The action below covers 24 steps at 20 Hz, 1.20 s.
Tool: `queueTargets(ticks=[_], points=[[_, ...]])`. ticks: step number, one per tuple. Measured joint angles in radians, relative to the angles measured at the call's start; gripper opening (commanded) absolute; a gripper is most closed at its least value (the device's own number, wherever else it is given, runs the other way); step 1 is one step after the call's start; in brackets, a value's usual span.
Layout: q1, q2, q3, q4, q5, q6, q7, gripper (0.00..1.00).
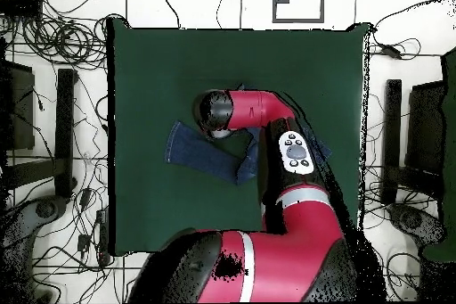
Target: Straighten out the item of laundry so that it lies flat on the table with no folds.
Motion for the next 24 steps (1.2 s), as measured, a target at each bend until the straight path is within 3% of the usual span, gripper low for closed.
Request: queueTargets(ticks=[18,24], points=[[0.04,0.021,-0.073,-0.02,0.114,-0.009,0.007,1.0],[0.041,0.028,-0.087,-0.02,0.166,-0.023,0.067,1.0]])
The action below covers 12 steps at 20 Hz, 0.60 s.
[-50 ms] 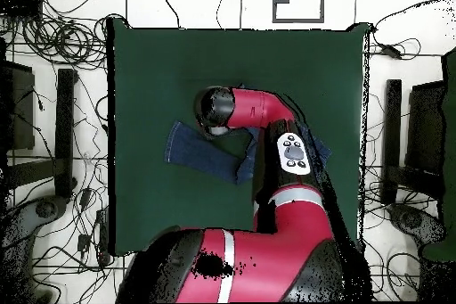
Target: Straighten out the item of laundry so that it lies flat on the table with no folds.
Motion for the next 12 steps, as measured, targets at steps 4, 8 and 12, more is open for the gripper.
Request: queueTargets(ticks=[4,8,12], points=[[0.001,0.005,-0.01,0.0,0.034,-0.008,0.061,1.0],[0.004,0.008,-0.02,0.0,0.058,-0.018,0.115,1.0],[0.015,0.011,-0.035,-0.002,0.077,-0.028,0.168,1.0]])
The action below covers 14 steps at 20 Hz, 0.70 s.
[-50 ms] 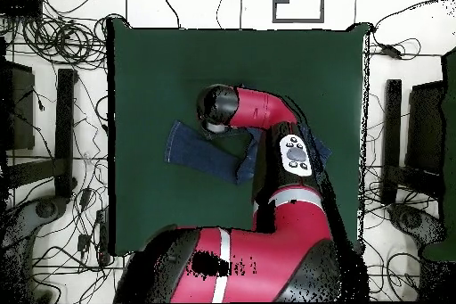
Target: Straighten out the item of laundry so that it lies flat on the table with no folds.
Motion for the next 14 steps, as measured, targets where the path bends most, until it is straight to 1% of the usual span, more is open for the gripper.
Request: queueTargets(ticks=[5,14], points=[[0.018,0.003,-0.02,-0.006,0.002,-0.007,0.031,1.0],[0.082,0.013,-0.086,-0.022,0.012,-0.043,0.066,1.0]])
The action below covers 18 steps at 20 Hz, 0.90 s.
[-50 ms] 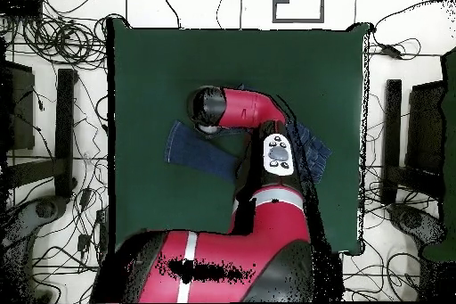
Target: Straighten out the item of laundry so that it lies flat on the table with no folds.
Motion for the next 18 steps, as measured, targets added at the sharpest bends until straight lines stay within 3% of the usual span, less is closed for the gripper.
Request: queueTargets(ticks=[18], points=[[0.048,0.015,-0.067,0.0,0.074,-0.037,0.002,1.0]])
